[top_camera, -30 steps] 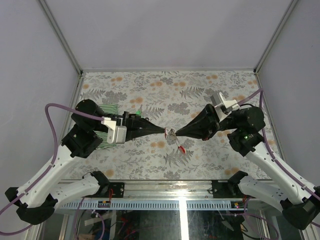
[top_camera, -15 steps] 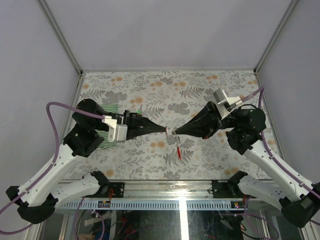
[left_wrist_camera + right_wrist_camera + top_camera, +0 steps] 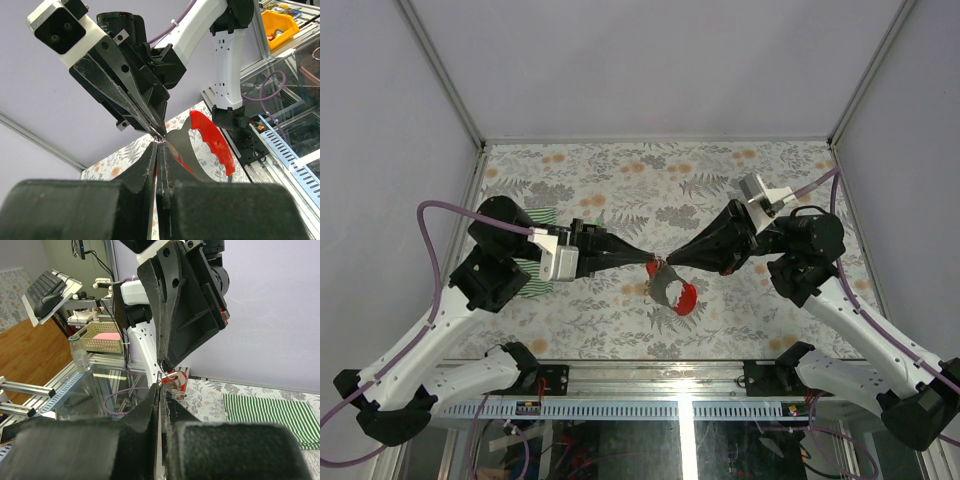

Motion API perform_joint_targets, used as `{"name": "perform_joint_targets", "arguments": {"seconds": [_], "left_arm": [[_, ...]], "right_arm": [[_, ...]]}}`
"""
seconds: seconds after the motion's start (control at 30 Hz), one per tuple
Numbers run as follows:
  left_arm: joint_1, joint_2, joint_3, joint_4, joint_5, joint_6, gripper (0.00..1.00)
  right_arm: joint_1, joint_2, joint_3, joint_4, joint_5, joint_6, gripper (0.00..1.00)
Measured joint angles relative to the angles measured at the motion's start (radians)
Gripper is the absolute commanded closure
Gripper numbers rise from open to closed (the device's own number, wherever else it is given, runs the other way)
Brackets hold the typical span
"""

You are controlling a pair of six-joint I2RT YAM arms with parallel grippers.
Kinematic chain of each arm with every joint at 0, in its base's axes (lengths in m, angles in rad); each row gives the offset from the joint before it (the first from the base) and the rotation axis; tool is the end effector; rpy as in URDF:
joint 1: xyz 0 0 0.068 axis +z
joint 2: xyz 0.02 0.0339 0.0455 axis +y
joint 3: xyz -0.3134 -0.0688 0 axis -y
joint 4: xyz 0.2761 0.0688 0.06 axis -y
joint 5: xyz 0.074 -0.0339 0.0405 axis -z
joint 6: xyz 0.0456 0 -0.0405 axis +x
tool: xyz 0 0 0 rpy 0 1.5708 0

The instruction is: Put the keys on the keyring

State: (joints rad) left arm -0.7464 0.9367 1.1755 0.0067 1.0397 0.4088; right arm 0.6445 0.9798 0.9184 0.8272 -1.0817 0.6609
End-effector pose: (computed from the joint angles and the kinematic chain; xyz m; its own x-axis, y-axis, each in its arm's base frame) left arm 0.1073 -0.1528 0.5132 0.5445 -0.2294 -0.8068 0.8081 -0.1143 0.5779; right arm 0.1304 0.1484 0.4828 -0.0481 0.3246 -0.9446 -0.9645 -0.2609 -0.0406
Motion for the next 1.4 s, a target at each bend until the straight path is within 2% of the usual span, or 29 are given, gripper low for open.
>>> {"name": "perform_joint_targets", "arguments": {"seconds": [0.77, 1.4], "left_arm": [[-0.006, 0.004, 0.0, 0.002, 0.0, -0.008, 1.0], [-0.006, -0.006, 0.0, 0.002, -0.008, -0.011, 1.0]], "right_arm": [[0.009, -0.003, 0.0, -0.088, 0.055, -0.04, 1.0], [0.009, -0.011, 0.0, -0.072, 0.069, -0.028, 1.0]]}}
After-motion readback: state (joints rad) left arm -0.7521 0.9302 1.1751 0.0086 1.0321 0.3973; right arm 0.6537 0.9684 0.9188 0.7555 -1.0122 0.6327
